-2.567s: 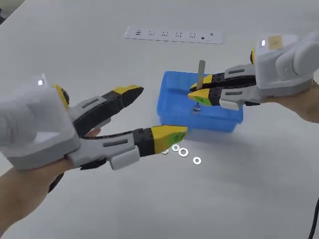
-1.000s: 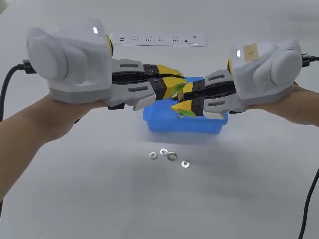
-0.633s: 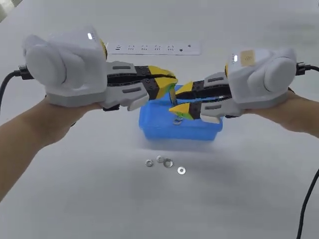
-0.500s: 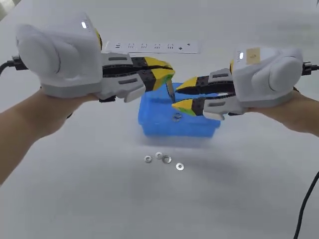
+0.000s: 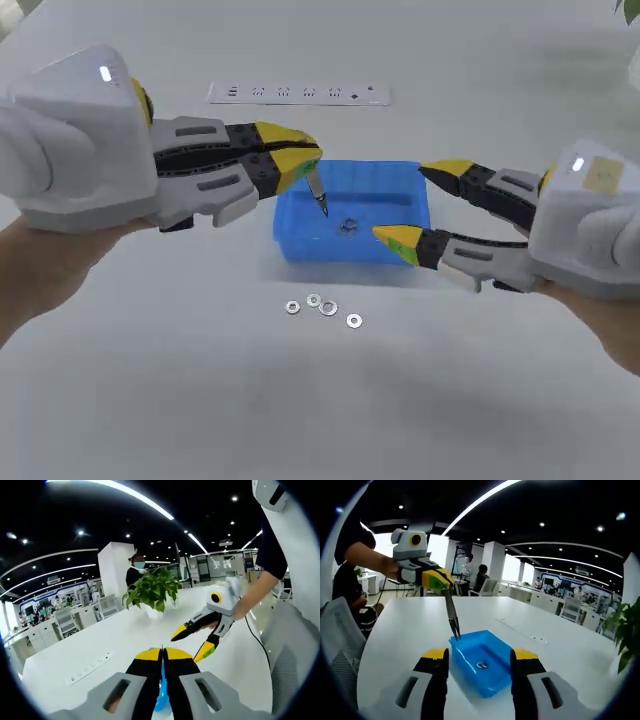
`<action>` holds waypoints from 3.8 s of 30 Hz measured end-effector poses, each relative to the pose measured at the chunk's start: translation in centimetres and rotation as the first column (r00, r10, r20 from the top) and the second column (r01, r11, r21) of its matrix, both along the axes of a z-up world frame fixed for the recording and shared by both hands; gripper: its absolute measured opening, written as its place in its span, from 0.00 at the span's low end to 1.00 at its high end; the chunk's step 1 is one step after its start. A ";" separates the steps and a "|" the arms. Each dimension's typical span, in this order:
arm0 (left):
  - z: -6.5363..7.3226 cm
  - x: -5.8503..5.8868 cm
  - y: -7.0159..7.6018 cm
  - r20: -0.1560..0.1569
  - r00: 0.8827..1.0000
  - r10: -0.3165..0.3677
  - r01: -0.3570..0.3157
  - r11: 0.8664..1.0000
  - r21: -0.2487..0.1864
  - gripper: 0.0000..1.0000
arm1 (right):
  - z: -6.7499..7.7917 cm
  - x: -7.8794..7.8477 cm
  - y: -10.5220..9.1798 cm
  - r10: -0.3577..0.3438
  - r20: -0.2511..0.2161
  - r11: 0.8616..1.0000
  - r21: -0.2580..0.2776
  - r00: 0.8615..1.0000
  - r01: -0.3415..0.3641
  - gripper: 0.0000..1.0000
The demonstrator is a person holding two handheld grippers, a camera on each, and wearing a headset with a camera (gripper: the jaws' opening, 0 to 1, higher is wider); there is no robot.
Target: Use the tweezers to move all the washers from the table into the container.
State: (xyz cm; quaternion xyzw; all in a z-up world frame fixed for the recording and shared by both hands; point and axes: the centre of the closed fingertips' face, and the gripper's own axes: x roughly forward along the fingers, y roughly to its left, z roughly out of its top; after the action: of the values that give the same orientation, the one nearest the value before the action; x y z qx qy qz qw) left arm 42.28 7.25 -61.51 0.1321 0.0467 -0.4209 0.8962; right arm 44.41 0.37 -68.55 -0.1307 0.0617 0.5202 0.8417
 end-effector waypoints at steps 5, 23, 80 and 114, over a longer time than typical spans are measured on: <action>-1.2 -1.8 0.0 -0.022 1.000 -0.002 0.002 1.000 0.002 0.05 | -1.7 -2.3 -2.4 -0.052 -0.037 0.998 -0.038 0.998 0.050 0.56; -4.6 -5.6 -3.6 -0.090 0.990 -0.111 0.114 0.993 0.028 0.05 | -6.4 -8.0 -4.1 -0.113 -0.211 0.992 -0.071 0.971 0.100 0.88; -8.6 -3.3 -5.8 -0.257 0.939 -0.229 0.259 0.961 0.092 0.05 | -6.5 -8.3 -1.0 0.055 -0.319 0.997 -0.041 0.946 -0.072 0.84; -8.6 -3.6 -5.6 -0.328 0.912 -0.245 0.276 0.960 0.051 0.05 | -8.4 -7.4 4.8 0.414 -0.375 0.843 -0.187 0.829 -0.505 0.23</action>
State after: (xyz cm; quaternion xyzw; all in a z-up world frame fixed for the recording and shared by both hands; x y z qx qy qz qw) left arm 38.68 1.60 -70.15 0.1104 0.1928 -0.5497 0.8053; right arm 37.00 5.15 -76.95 -0.1723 0.2362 0.7091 0.6416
